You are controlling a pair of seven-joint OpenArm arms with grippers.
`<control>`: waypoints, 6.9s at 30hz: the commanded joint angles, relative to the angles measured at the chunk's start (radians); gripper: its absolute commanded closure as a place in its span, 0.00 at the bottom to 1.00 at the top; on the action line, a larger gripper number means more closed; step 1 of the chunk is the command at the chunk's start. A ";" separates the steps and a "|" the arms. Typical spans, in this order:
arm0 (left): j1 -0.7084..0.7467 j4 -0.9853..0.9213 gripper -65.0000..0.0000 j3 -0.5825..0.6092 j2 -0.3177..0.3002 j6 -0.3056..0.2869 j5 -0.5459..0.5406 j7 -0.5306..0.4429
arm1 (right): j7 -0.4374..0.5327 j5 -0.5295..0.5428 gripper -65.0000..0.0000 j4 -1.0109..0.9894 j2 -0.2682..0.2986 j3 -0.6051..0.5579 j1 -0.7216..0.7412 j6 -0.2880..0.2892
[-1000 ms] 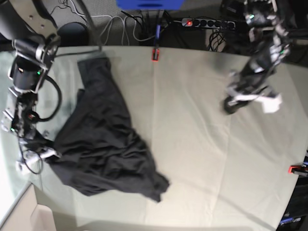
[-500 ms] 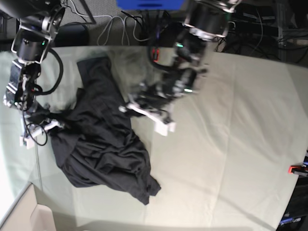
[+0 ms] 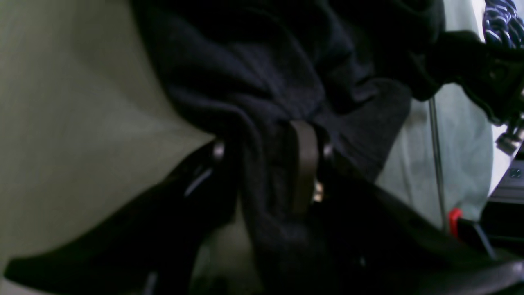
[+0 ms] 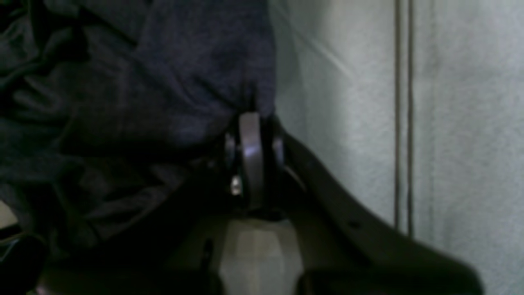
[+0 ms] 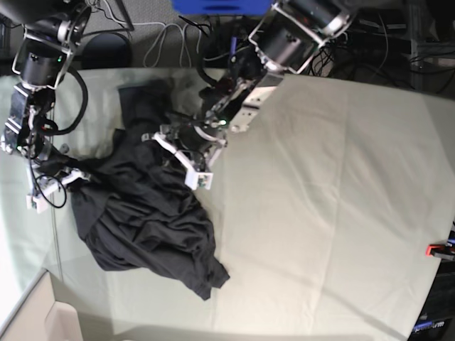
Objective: Layout the t-shirt on the table in an organized manner, then fold the t-shirt properly
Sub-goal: 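Grasp the shirt edge with the right gripper and pull it aside, then grasp the shirt with the left gripper and drag it toward the right gripper, then grasp a shirt corner with the left gripper and pull it away, then grasp the opposite shirt edge with the right gripper, then lift the shirt with both grippers and shake it out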
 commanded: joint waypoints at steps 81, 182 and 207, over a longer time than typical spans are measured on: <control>0.004 0.297 0.97 -0.225 -0.020 0.027 0.116 0.199 | -0.154 0.003 0.61 0.600 -0.184 0.060 -0.415 0.008; 0.365 0.844 1.00 -1.335 -0.414 0.015 -0.312 0.502 | -0.268 0.008 0.44 0.325 -0.398 -0.443 -0.193 0.197; 0.196 0.761 1.00 -1.218 -0.431 0.015 -0.312 0.502 | -0.200 0.008 1.00 0.419 -0.394 -0.387 -0.111 0.198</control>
